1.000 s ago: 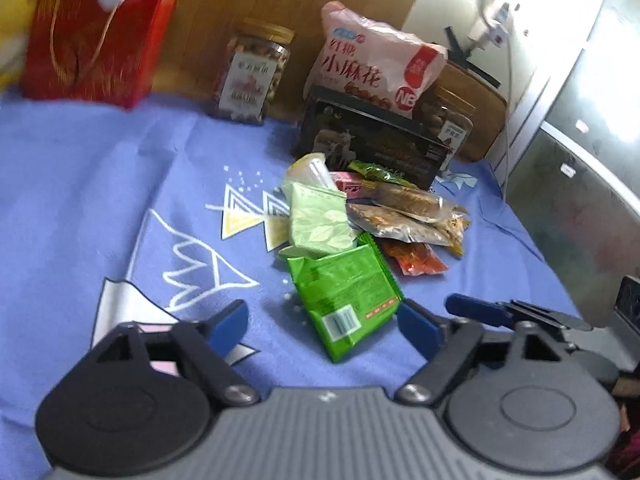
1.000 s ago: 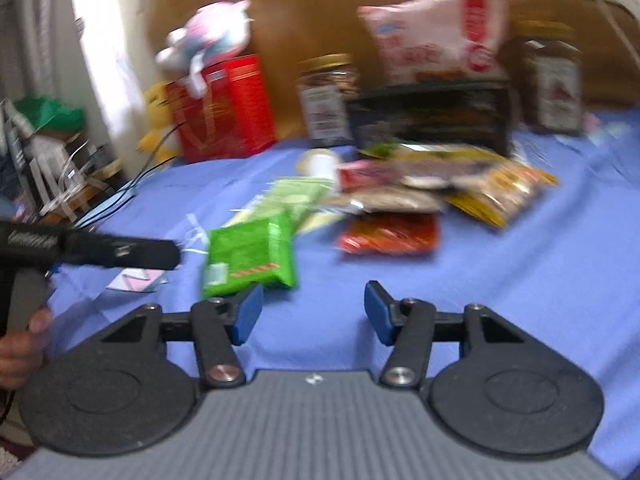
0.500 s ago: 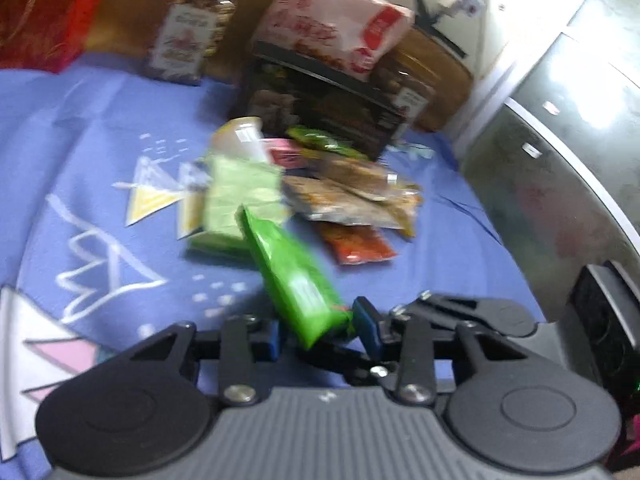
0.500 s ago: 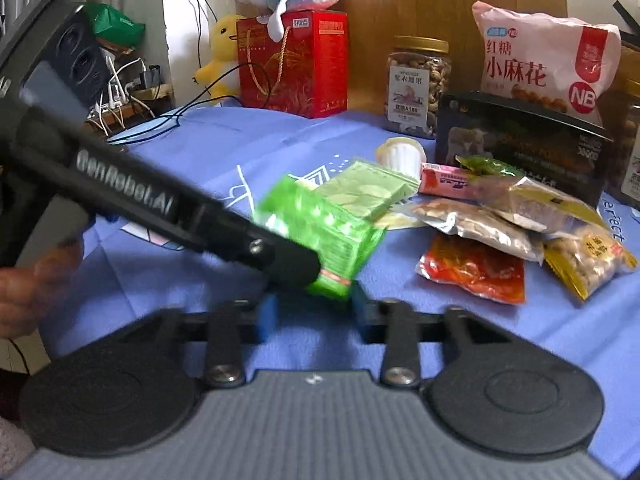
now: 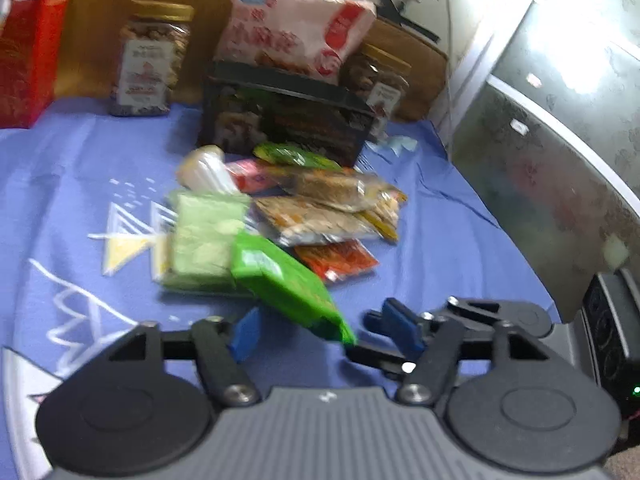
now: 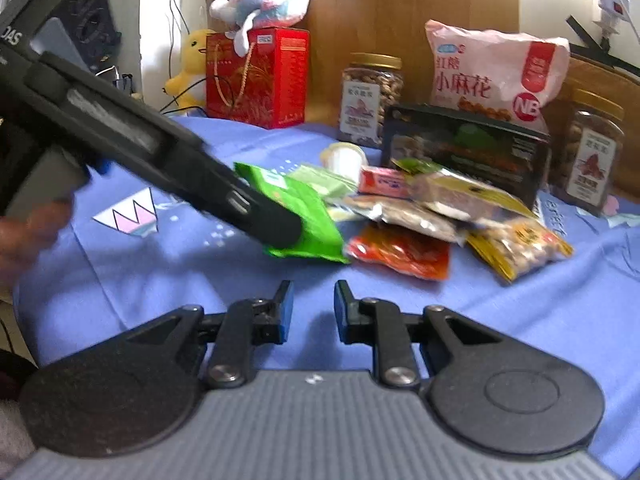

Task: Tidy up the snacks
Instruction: 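Carry the green packet into the black tin box and open the left gripper, then move the left gripper back to the cake packet on the table, then grasp the clear cake packet with the left gripper, then lower the cake packet into the black tin and release it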

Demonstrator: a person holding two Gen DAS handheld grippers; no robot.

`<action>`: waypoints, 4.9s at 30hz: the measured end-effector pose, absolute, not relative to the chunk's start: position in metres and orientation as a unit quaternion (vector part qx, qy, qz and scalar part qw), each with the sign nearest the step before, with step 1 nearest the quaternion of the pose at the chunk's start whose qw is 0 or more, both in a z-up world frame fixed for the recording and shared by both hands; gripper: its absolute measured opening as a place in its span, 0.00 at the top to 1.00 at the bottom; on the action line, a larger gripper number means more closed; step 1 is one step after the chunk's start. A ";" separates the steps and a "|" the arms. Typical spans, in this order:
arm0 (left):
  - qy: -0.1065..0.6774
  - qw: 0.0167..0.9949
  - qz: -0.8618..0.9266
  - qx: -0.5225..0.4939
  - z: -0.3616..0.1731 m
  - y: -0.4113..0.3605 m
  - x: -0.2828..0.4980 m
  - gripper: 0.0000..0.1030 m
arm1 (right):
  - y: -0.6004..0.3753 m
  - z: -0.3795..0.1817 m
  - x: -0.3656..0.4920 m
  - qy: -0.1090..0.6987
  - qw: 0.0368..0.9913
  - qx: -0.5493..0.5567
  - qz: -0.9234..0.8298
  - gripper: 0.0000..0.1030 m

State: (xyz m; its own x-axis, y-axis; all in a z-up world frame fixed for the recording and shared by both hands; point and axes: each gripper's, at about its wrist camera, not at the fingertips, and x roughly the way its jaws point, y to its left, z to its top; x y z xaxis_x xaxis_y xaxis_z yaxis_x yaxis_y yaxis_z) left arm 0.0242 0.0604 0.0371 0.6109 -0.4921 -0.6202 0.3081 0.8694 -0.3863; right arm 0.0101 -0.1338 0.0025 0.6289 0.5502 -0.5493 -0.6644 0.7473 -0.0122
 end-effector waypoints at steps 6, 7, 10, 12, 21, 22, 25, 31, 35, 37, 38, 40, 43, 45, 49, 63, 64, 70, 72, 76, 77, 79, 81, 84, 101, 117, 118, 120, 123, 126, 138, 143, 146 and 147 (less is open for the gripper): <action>0.355 0.903 -0.190 -0.150 0.056 0.096 0.033 0.29 | -0.137 0.000 0.012 0.281 0.892 -0.083 0.343 0.61; 0.354 0.905 -0.184 -0.147 0.057 0.099 0.036 0.29 | -0.135 0.000 0.012 0.283 0.890 -0.080 0.347 0.61; 0.355 0.909 -0.182 -0.119 0.056 0.096 0.046 0.29 | -0.129 -0.001 0.013 0.290 0.884 -0.079 0.358 0.60; 0.362 0.909 -0.185 -0.095 0.051 0.089 0.055 0.29 | -0.122 -0.001 0.012 0.289 0.882 -0.086 0.362 0.53; 0.399 0.890 -0.217 -0.047 0.026 0.068 0.052 0.59 | -0.096 -0.004 0.011 0.280 0.882 -0.106 0.364 0.51; 0.401 0.888 -0.218 -0.054 0.024 0.070 0.050 0.61 | -0.097 -0.004 0.012 0.277 0.885 -0.106 0.359 0.59; 0.401 0.886 -0.218 -0.080 0.025 0.075 0.046 0.64 | -0.107 -0.003 0.019 0.287 0.885 -0.075 0.359 0.69; 0.353 0.904 -0.235 -0.057 0.062 0.056 0.046 0.64 | -0.119 0.014 0.014 0.238 0.905 -0.066 0.347 0.70; 0.327 0.912 -0.243 -0.044 0.088 0.036 0.071 0.63 | -0.134 0.035 0.028 0.202 0.919 -0.062 0.332 0.70; 0.311 0.918 -0.244 -0.038 0.097 0.025 0.092 0.61 | -0.141 0.045 0.043 0.186 0.926 -0.067 0.321 0.70; 0.305 0.919 -0.245 -0.041 0.100 0.022 0.103 0.61 | -0.143 0.050 0.053 0.177 0.930 -0.071 0.314 0.70; 0.305 0.919 -0.242 -0.056 0.103 0.014 0.131 0.61 | -0.148 0.056 0.075 0.169 0.935 -0.077 0.301 0.70; 0.304 0.921 -0.231 -0.073 0.104 0.005 0.175 0.61 | -0.154 0.062 0.118 0.178 0.939 -0.067 0.288 0.70; 0.303 0.924 -0.219 -0.079 0.101 0.000 0.199 0.60 | -0.154 0.064 0.145 0.183 0.941 -0.070 0.276 0.70; 0.307 0.928 -0.198 -0.078 0.091 -0.009 0.235 0.60 | -0.151 0.056 0.185 0.194 0.944 -0.078 0.256 0.69; 0.333 0.924 -0.183 -0.052 0.054 0.019 0.203 0.43 | -0.252 0.023 0.186 0.270 0.930 0.135 0.209 0.65; 0.350 0.919 -0.173 -0.053 0.049 0.019 0.208 0.38 | -0.255 0.014 0.191 0.295 0.921 0.155 0.203 0.65; 0.406 0.886 -0.204 -0.091 0.027 0.015 0.220 0.42 | -0.237 -0.013 0.195 0.360 0.881 0.197 0.233 0.65; 0.404 0.887 -0.210 -0.081 0.030 0.011 0.210 0.43 | -0.230 -0.010 0.186 0.363 0.875 0.201 0.248 0.65; 0.394 0.881 -0.254 -0.060 0.039 -0.001 0.177 0.45 | -0.217 -0.011 0.165 0.374 0.865 0.191 0.275 0.65; 0.391 0.880 -0.264 -0.055 0.040 -0.004 0.167 0.45 | -0.212 -0.010 0.161 0.373 0.865 0.184 0.280 0.65; 0.376 0.888 -0.265 -0.031 0.045 -0.011 0.145 0.44 | -0.205 -0.006 0.145 0.366 0.870 0.161 0.288 0.65; 0.362 0.891 -0.273 -0.029 0.049 -0.008 0.124 0.42 | -0.200 -0.003 0.127 0.355 0.876 0.137 0.297 0.65; 0.345 0.893 -0.286 -0.047 0.054 0.004 0.095 0.42 | -0.200 0.001 0.097 0.339 0.881 0.103 0.313 0.65; 0.368 0.865 -0.252 -0.230 0.044 0.080 0.100 0.34 | -0.212 0.007 0.069 0.319 0.869 0.196 0.322 0.60; 0.395 0.860 -0.243 -0.214 0.028 0.066 0.109 0.58 | -0.210 -0.006 0.108 0.359 0.815 0.275 0.362 0.70; 0.388 0.863 -0.245 -0.213 0.034 0.066 0.108 0.58 | -0.208 -0.001 0.104 0.351 0.818 0.270 0.367 0.70; 0.367 0.873 -0.250 -0.204 0.048 0.063 0.107 0.58 | -0.204 0.013 0.097 0.326 0.832 0.251 0.373 0.70; 0.331 0.888 -0.258 -0.189 0.071 0.060 0.111 0.57 | -0.200 0.035 0.093 0.286 0.850 0.228 0.378 0.70; 0.307 0.898 -0.261 -0.175 0.090 0.054 0.130 0.57 | -0.200 0.056 0.100 0.251 0.866 0.208 0.379 0.70; 0.305 0.911 -0.218 -0.173 0.082 0.043 0.242 0.57 | -0.185 0.060 0.211 0.240 0.895 0.163 0.339 0.70; 0.323 0.917 -0.178 -0.152 0.063 0.037 0.256 0.50 | -0.177 0.046 0.228 0.231 0.916 0.125 0.302 0.64; 0.304 0.925 -0.183 -0.137 0.063 0.038 0.242 0.48 | -0.184 0.046 0.221 0.214 0.923 0.127 0.292 0.57; 0.299 0.927 -0.183 -0.134 0.064 0.039 0.236 0.48 | -0.189 0.046 0.219 0.211 0.923 0.137 0.290 0.57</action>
State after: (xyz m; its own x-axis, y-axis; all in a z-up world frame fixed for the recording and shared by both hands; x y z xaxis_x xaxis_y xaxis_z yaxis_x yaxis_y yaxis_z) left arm 0.2359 0.0391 0.0640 0.7541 -0.4192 -0.5056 0.2586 0.8971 -0.3582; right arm 0.2186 -0.1886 0.0465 0.7424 0.5938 -0.3103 -0.4783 0.7940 0.3752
